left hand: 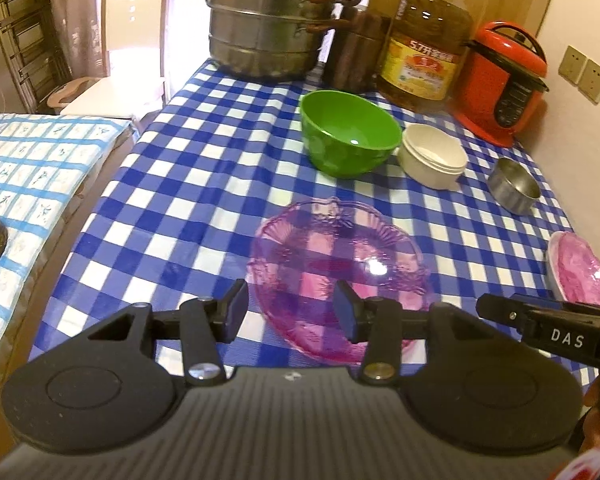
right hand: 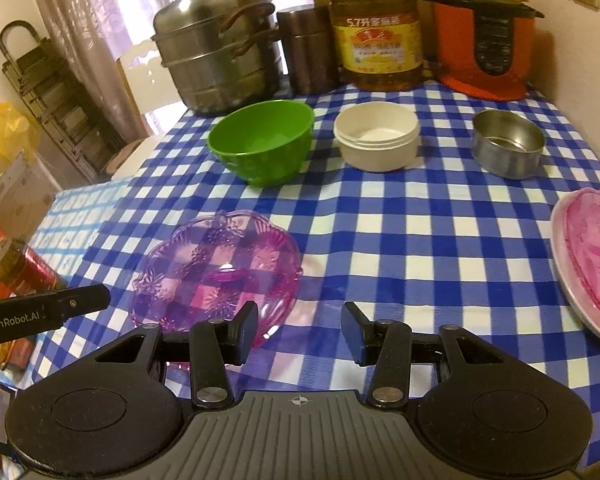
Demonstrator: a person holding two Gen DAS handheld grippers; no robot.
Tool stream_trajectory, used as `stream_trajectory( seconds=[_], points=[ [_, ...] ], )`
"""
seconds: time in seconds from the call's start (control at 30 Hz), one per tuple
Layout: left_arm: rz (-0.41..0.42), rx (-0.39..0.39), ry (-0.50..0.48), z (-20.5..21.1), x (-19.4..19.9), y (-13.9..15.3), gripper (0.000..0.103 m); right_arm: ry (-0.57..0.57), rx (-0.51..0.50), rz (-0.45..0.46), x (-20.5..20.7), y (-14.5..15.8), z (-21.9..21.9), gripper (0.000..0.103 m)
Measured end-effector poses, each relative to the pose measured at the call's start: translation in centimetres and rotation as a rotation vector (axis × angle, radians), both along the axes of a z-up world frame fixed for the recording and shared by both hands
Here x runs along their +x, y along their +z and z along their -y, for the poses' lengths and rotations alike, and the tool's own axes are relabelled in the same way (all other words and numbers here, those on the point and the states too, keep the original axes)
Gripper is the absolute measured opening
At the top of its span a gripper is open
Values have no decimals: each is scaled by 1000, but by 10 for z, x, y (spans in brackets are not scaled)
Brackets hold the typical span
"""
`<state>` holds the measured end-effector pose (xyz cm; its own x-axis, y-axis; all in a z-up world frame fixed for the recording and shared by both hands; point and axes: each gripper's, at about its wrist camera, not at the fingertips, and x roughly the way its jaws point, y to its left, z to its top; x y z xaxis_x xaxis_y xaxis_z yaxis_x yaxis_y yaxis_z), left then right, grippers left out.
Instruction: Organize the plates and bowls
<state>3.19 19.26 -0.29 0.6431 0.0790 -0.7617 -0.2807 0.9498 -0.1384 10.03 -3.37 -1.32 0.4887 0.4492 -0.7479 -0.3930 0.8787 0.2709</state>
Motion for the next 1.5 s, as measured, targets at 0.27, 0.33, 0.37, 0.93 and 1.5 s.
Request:
stream_trajectory(
  seconds=[0.27, 0.33, 0.37, 0.93, 1.5],
  points=[
    [-13, 7, 28, -19, 3, -9, 45, 22, -11, -18, 6, -10, -15, 46],
    [-17, 12, 33, -22, 4, -11, 45, 29, -6, -25, 9, -12, -17, 46],
    [-18, 12, 36, -24, 5, -13, 45, 31, -5, -27, 9, -14, -18, 46],
    [-38, -57, 21, -45, 29, -57, 44, 27, 9, -65, 34, -36, -30, 46],
    [-56, -55, -19, -35, 48, -73, 16, 15, 16, -91, 45, -53, -32, 45]
  ],
)
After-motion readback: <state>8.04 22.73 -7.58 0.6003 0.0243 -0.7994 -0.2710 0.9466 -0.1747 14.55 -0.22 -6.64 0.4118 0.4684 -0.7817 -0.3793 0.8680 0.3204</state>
